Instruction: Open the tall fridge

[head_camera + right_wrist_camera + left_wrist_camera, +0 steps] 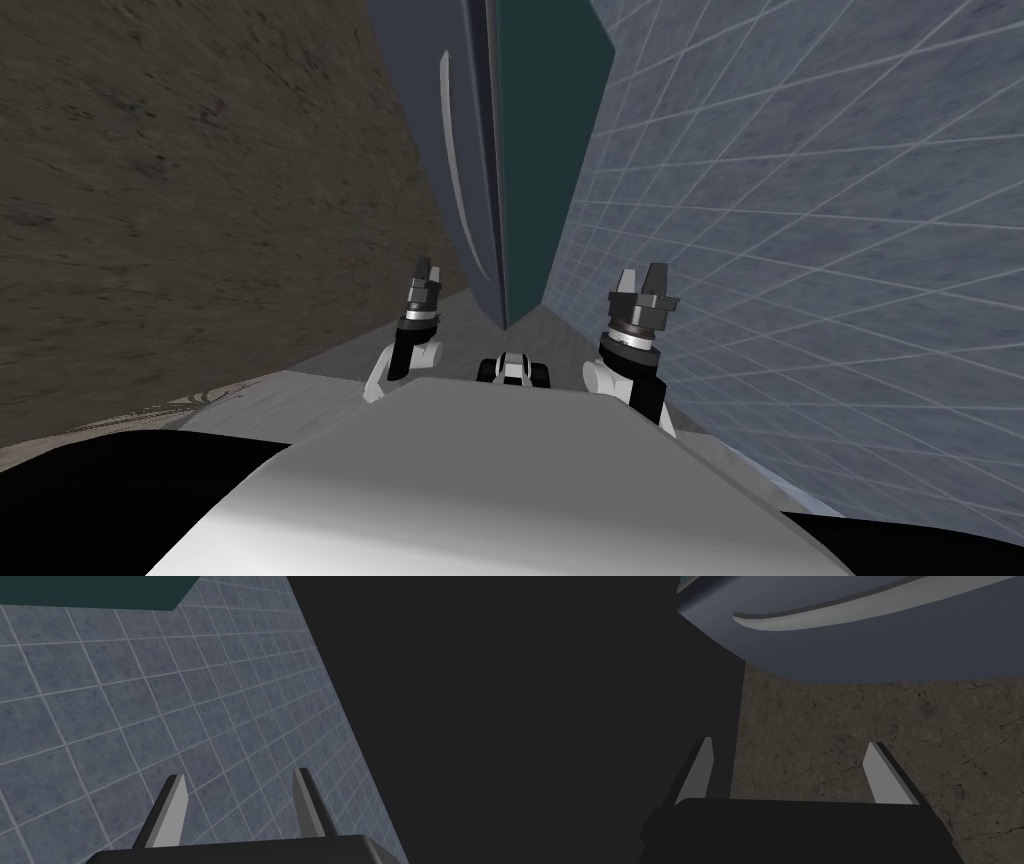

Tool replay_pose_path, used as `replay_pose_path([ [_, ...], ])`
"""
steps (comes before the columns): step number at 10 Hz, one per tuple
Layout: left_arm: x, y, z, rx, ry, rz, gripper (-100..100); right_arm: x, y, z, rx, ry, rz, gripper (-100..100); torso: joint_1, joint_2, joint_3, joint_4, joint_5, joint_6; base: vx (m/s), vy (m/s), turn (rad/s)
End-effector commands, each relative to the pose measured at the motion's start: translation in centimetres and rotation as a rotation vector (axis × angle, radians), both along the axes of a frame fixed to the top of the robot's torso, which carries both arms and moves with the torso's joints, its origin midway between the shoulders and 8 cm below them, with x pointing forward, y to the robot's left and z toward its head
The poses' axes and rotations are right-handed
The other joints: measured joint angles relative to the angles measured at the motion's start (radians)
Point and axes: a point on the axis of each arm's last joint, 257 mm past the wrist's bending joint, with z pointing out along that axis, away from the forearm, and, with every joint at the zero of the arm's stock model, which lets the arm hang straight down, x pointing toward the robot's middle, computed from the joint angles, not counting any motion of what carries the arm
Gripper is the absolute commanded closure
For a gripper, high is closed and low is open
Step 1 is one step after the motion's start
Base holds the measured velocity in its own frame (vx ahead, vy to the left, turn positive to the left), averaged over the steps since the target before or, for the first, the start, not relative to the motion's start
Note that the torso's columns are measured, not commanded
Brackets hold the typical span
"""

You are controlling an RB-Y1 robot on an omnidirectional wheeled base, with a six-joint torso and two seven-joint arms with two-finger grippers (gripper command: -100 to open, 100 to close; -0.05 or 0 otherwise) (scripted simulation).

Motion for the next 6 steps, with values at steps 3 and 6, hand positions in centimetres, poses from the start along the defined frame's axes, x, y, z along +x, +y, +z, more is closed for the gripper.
replay_pose_path([
  [3,2.6,1.5,-4.1,0.053,0.123,0.063,-100,0.0,0.0,0.0,0.000,0.000,0.000,0,-0.001,-0.002,-0.001,-0.001,0.000,0.000,0.077,-0.045,-0.031],
  [6,4.4,2.7,-7.5,0.113,0.220,0.107,-100,0.0,0.0,0.0,0.000,0.000,0.000,0,-0.001,-0.004,-0.003,-0.001,0.000,0.000,0.103,-0.040,-0.041],
])
